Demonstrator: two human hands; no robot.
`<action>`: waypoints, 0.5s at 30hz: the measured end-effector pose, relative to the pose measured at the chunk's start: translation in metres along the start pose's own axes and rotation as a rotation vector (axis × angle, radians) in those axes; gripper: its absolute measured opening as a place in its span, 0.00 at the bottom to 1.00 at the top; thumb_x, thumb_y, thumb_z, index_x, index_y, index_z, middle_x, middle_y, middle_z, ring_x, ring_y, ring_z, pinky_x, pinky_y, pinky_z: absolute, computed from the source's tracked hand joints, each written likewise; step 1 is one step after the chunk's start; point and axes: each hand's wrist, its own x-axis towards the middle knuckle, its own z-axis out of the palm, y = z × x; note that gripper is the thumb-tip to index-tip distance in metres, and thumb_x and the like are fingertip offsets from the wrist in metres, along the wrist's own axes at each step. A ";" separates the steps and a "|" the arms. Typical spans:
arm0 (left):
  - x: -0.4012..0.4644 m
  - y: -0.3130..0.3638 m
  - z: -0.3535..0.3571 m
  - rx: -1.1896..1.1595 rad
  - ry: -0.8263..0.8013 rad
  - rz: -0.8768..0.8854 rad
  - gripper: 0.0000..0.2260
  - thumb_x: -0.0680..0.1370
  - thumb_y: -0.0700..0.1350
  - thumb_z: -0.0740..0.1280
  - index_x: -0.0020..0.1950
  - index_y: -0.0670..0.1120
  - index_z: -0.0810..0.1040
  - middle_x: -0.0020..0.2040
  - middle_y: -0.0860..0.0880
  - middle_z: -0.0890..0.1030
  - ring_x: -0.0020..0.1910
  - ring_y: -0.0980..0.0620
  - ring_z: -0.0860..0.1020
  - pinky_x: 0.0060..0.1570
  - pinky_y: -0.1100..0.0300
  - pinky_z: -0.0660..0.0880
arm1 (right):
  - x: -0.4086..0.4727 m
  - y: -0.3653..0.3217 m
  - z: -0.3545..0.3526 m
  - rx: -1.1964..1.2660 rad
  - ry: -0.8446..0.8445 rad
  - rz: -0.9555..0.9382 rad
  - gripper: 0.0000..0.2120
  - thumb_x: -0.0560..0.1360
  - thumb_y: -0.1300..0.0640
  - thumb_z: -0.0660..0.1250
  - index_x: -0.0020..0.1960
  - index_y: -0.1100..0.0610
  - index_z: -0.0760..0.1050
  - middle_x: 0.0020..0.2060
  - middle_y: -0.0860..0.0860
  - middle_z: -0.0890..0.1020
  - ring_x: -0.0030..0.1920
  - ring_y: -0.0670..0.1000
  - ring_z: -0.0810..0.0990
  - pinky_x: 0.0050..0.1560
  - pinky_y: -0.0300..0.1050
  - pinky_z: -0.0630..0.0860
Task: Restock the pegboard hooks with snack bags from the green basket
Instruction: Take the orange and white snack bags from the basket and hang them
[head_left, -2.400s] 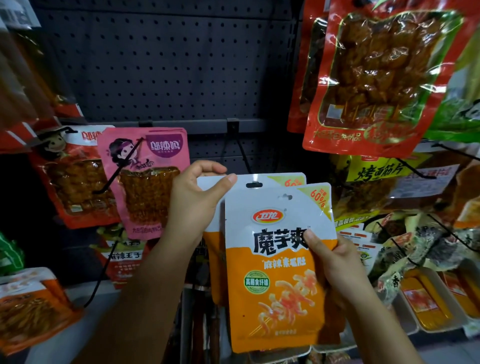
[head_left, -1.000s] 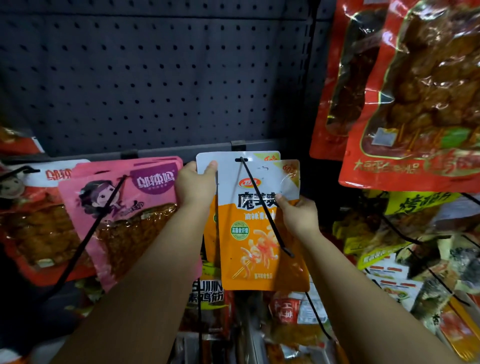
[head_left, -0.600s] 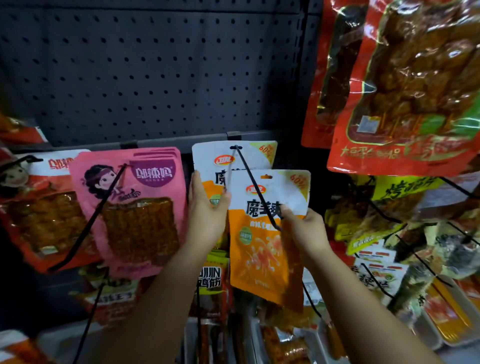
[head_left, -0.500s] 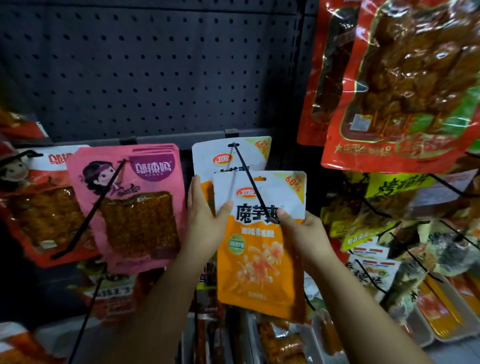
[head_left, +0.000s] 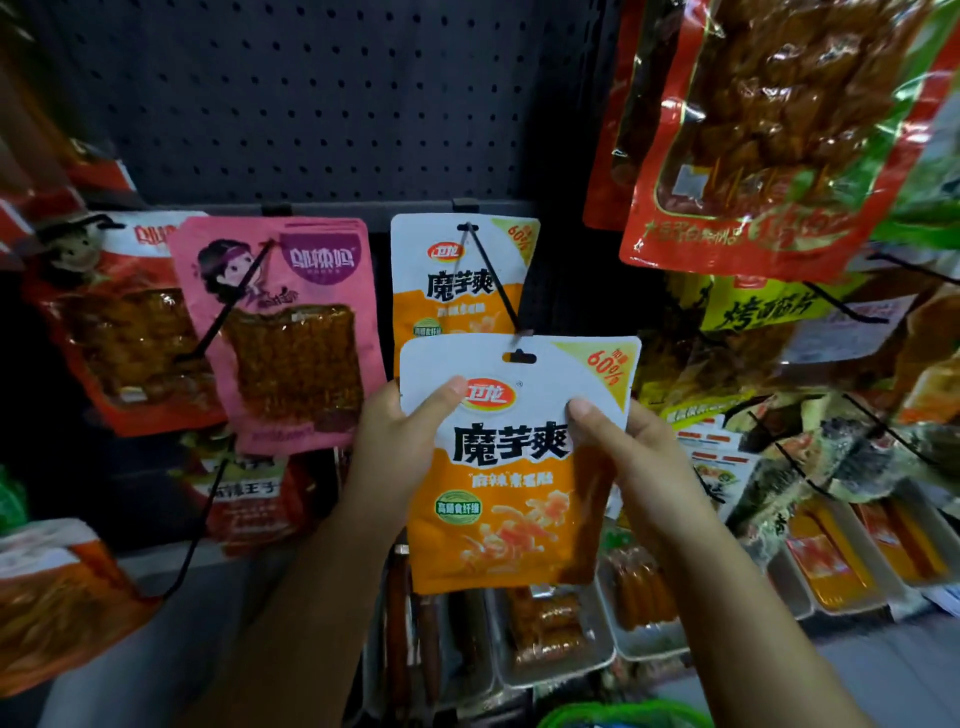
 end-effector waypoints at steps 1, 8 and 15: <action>-0.004 0.002 -0.001 -0.015 -0.011 0.012 0.06 0.77 0.42 0.66 0.50 0.49 0.82 0.46 0.50 0.86 0.46 0.48 0.84 0.43 0.55 0.81 | -0.001 -0.004 0.000 0.027 0.008 -0.034 0.15 0.67 0.42 0.71 0.47 0.51 0.83 0.45 0.50 0.87 0.45 0.51 0.86 0.39 0.39 0.80; -0.023 0.021 -0.004 0.019 -0.043 0.225 0.06 0.77 0.44 0.66 0.46 0.53 0.82 0.43 0.55 0.86 0.44 0.55 0.84 0.37 0.67 0.78 | -0.008 -0.022 0.004 0.045 0.082 -0.169 0.09 0.72 0.45 0.67 0.41 0.46 0.84 0.41 0.49 0.87 0.41 0.50 0.86 0.37 0.42 0.79; -0.014 0.032 0.001 0.007 -0.009 0.261 0.06 0.77 0.46 0.66 0.45 0.54 0.83 0.44 0.54 0.86 0.46 0.52 0.84 0.44 0.59 0.80 | -0.001 -0.034 0.010 0.093 0.133 -0.216 0.10 0.76 0.53 0.67 0.38 0.51 0.84 0.37 0.50 0.87 0.37 0.48 0.85 0.33 0.39 0.78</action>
